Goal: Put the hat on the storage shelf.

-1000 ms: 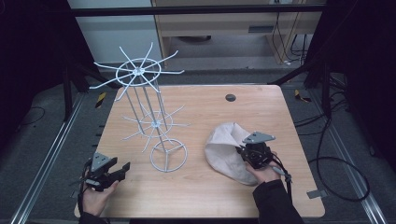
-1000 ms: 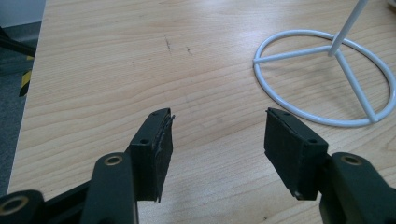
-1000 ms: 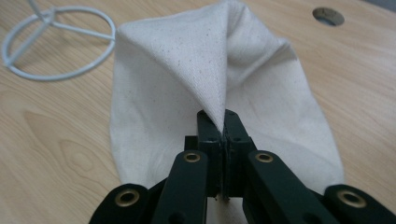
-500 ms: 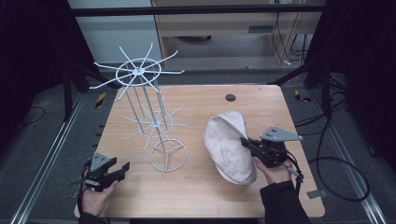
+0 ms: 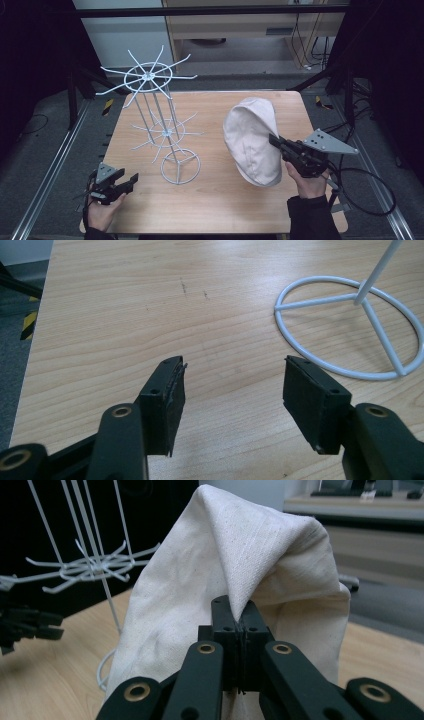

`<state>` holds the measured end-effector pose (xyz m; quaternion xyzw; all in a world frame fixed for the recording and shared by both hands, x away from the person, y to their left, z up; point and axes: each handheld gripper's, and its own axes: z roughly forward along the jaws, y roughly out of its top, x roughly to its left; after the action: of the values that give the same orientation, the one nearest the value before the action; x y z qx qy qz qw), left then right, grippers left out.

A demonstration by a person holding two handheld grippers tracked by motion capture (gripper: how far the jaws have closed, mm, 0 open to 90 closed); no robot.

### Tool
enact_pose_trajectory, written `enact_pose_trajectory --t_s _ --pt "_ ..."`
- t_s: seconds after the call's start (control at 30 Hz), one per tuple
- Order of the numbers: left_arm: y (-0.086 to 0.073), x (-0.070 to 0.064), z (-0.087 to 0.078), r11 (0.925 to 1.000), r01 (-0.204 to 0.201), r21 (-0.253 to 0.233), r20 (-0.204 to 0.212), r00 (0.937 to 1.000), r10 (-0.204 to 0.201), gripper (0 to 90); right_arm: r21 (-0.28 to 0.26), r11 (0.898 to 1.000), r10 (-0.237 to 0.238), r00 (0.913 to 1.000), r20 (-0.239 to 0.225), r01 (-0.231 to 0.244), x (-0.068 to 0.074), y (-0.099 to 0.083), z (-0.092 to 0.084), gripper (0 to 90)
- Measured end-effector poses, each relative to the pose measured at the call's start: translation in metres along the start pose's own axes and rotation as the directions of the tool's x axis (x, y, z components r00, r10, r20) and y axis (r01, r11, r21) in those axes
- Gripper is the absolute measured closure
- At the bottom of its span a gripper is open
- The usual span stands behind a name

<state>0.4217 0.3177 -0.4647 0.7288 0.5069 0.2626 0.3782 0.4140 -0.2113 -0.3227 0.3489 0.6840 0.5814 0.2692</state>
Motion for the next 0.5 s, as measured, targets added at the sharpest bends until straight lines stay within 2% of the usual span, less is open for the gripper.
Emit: enact_pose_trajectory --t_s 0.27,0.5 --pt "0.000 0.000 0.000 1.0000 0.002 0.000 -0.002 1.0000 -0.002 41.9 -0.129 0.991 -0.033 0.9993 -0.018 0.031 0.009 0.021 -0.009 89.2" --pt "0.000 0.000 0.000 1.0000 -0.001 -0.001 -0.002 1.0000 0.001 42.0 -0.198 0.978 -0.064 0.9974 -0.033 0.057 0.017 0.037 -0.016 89.3"
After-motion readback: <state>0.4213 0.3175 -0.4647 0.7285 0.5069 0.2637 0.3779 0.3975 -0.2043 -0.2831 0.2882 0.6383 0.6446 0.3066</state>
